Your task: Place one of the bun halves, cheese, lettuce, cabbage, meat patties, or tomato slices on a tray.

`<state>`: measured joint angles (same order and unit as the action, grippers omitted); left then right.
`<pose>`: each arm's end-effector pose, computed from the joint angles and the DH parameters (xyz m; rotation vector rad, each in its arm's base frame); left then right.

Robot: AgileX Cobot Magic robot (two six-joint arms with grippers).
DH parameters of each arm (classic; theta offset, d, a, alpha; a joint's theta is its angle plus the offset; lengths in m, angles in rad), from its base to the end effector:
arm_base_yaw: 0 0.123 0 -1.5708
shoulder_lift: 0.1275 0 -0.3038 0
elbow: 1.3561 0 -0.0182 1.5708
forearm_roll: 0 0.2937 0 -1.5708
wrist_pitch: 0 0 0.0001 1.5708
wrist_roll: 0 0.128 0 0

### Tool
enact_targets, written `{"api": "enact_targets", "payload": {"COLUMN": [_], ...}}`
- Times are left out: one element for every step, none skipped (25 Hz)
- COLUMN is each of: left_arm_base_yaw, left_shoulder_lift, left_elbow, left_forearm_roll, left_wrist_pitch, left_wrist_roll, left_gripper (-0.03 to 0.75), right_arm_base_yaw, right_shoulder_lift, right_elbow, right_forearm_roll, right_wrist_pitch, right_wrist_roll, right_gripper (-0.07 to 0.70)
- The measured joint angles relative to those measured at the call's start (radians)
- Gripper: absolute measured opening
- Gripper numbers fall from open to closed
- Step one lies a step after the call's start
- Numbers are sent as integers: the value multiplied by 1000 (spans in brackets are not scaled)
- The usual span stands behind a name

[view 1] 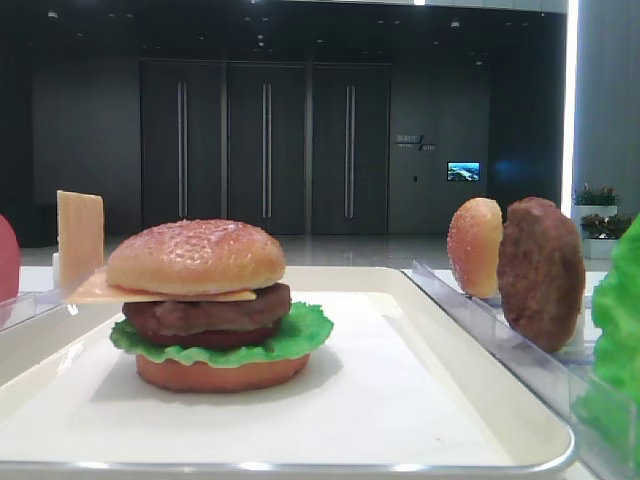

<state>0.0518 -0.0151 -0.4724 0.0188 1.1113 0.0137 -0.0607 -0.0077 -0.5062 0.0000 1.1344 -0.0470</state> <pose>0.0445 0.0045 0.2665 -0.0415 2.1074 0.0620 0.0404 -0.0025 0.2753 0.0144 2.1047 -0.0647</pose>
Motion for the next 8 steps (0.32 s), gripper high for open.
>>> {"api": "enact_targets", "payload": {"left_arm_base_yaw": [0,0,0,0,0,0,0,0], "left_shoulder_lift": [0,0,0,0,0,0,0,0], "left_elbow": [0,0,0,0,0,0,0,0], "left_forearm_roll": [0,0,0,0,0,0,0,0], "left_wrist_pitch": [0,0,0,0,0,0,0,0], "left_wrist_roll": [0,0,0,0,0,0,0,0], "left_gripper": [-1,-1,-1,-1,-1,-1,-1,-1], "right_arm_base_yaw": [0,0,0,0,0,0,0,0], "right_shoulder_lift": [0,0,0,0,0,0,0,0], "right_elbow": [0,0,0,0,0,0,0,0], "right_forearm_roll": [0,0,0,0,0,0,0,0], "right_wrist_pitch": [0,0,0,0,0,0,0,0], "right_wrist_roll": [0,0,1,1,1,1,1,1], "right_gripper": [391,391,390,389,388,387,386,387]}}
